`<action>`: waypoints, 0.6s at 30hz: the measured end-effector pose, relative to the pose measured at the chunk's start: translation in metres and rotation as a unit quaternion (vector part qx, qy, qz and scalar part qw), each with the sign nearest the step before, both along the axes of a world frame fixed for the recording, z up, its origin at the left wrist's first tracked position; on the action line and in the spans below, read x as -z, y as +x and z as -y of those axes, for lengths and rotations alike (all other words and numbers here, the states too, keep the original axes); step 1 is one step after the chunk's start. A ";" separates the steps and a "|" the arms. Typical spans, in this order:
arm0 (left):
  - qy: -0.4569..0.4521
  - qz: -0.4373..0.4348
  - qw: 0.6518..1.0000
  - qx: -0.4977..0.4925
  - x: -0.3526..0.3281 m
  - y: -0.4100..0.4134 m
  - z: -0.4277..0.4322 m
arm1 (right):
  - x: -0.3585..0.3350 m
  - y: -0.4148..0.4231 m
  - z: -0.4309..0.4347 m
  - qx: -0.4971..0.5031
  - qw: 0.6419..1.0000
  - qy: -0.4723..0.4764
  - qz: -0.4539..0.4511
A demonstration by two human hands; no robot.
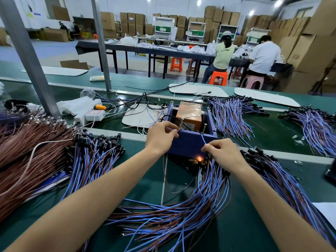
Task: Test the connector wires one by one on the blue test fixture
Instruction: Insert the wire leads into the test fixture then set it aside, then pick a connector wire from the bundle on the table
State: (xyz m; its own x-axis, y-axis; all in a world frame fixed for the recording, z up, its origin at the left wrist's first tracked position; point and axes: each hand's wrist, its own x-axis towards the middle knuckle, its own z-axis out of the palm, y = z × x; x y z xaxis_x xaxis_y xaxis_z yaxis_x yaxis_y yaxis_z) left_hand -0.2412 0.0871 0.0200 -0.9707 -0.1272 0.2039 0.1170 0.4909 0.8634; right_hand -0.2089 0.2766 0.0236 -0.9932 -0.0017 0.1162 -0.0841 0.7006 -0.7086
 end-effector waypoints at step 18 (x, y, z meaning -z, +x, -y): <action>0.309 -0.110 0.915 0.236 -0.078 0.106 0.066 | 0.018 0.056 0.026 -0.261 0.961 -0.005 0.091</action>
State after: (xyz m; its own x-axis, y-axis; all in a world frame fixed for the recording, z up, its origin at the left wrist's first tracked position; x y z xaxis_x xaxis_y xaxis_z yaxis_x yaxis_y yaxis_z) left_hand -0.1349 0.0208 0.0983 -0.8913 0.1383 0.4318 0.3947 -0.2320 0.8891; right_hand -0.1530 0.2502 0.0053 -0.8616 -0.5045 -0.0568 -0.2963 0.5905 -0.7507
